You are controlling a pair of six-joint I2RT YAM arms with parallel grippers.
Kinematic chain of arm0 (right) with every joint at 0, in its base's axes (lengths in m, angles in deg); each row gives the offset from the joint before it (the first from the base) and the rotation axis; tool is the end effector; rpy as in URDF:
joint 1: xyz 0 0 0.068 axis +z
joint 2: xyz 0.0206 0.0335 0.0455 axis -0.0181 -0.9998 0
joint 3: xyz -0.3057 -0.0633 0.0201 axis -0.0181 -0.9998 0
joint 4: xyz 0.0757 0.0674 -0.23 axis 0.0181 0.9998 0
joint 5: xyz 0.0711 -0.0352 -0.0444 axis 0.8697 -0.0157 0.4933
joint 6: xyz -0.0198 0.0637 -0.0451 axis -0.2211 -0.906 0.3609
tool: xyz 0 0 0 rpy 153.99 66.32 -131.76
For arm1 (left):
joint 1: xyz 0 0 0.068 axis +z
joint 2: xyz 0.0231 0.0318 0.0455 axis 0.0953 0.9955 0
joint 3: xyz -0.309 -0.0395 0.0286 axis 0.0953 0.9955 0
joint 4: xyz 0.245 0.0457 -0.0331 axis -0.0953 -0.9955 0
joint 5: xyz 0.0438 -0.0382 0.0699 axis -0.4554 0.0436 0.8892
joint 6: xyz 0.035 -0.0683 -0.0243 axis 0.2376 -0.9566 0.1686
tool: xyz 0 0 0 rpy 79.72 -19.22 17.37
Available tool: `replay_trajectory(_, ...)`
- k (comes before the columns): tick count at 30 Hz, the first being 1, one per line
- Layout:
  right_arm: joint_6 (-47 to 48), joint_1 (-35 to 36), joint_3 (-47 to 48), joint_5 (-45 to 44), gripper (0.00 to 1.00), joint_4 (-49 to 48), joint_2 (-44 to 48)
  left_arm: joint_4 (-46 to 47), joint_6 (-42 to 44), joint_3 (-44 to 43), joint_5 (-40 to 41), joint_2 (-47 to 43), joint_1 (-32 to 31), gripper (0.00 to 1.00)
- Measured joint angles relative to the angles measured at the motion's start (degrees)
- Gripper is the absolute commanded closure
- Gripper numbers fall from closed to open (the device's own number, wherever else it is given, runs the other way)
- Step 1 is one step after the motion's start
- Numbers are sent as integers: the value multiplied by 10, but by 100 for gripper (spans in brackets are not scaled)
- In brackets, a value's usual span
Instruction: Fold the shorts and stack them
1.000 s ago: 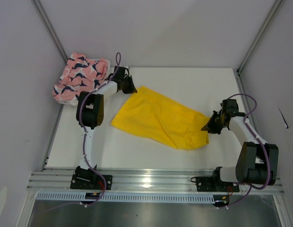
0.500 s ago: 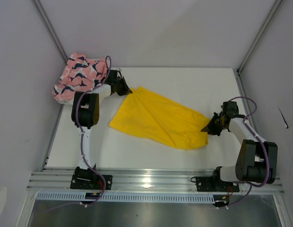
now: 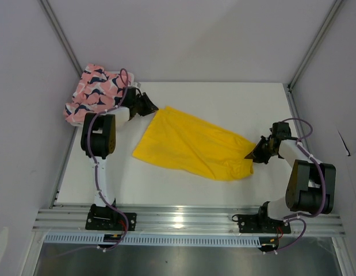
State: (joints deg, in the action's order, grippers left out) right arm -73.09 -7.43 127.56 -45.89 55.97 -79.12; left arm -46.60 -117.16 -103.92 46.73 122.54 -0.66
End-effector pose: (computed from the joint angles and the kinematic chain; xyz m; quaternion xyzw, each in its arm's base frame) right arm 0.2568 -0.0147 0.1901 0.2548 0.9337 0.1937 0.1607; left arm 0.5274 -0.0823 0.1611 -0.1266 0.8775 -0.3039 0.3487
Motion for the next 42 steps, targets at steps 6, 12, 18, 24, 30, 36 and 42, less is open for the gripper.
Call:
replay_trajectory(6,0,-4,21,13,100,-15,-31,50,-5,15,-19,-16,6,39)
replay_trajectory(12,14,-4,77,7,100,-8,-84,75,-13,32,-28,-27,6,20)
replay_trajectory(18,40,9,184,-47,100,22,-160,70,-7,89,2,-73,-1,8)
replay_trajectory(24,62,81,280,-141,100,57,-222,65,15,67,31,-84,-6,5)
replay_trajectory(30,82,129,301,-205,100,59,-240,45,38,12,52,-83,-7,5)
replay_trajectory(36,91,149,301,-248,100,59,-240,25,56,-18,61,-79,-18,5)
replay_trajectory(42,90,156,274,-255,100,40,-223,4,67,-81,63,-40,-57,5)
